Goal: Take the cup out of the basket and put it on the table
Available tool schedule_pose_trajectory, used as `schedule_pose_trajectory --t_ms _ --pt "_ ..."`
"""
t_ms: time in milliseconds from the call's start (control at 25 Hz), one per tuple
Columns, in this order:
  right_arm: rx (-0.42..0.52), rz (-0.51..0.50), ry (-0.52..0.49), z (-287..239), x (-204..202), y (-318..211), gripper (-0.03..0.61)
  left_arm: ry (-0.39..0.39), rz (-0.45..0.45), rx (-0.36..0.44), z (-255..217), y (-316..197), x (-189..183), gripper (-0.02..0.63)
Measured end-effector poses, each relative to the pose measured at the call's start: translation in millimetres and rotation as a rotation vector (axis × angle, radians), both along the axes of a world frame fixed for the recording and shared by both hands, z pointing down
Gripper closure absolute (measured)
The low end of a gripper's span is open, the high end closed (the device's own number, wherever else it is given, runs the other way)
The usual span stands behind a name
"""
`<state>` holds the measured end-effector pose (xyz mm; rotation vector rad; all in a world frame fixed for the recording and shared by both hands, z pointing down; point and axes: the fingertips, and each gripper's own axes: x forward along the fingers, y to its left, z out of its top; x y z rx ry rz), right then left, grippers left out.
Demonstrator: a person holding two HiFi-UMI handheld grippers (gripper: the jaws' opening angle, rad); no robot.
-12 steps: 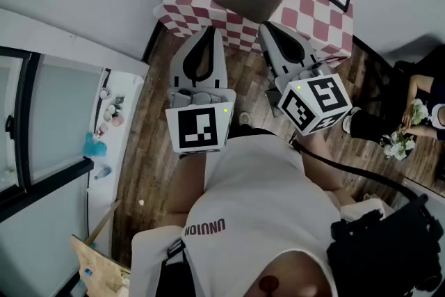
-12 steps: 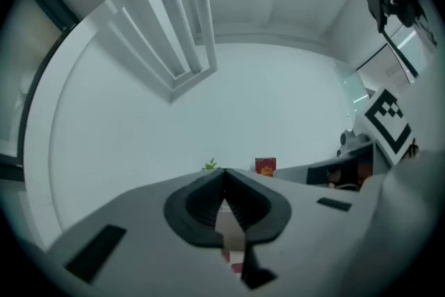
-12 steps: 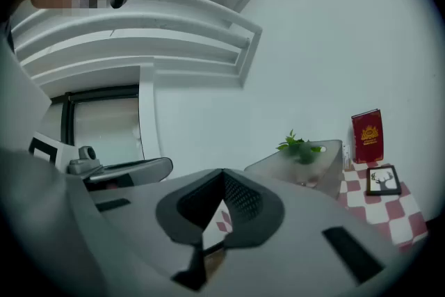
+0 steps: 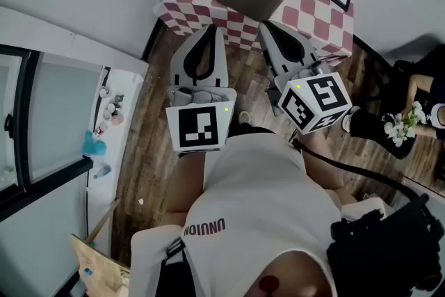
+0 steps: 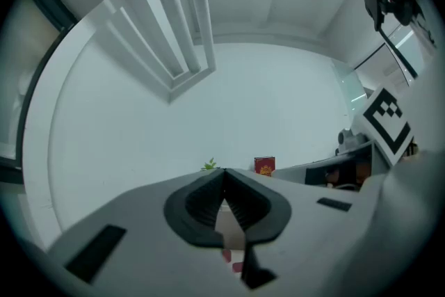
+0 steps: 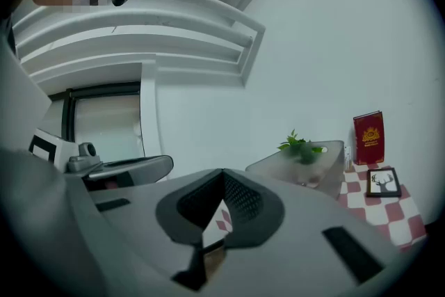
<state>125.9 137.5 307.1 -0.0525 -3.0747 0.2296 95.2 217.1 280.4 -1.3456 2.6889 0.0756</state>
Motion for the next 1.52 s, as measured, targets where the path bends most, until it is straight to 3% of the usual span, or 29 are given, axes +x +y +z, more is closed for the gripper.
schedule_pose_trajectory --t_ms 560,880,1120,1520 --pt "-0.055 -0.012 -0.069 -20 -14 15 0.56 0.017 0.001 0.02 -4 22 -23 0.603" --pt "-0.047 0.052 -0.078 -16 -21 20 0.56 0.051 0.055 0.03 3 28 -36 0.603" --pt "-0.035 0.121 -0.082 -20 -30 -5 0.56 0.027 0.063 0.007 11 19 -54 0.603" --pt "-0.033 0.128 -0.121 -37 -61 -42 0.56 0.015 0.056 0.008 -3 -11 -85 0.603"
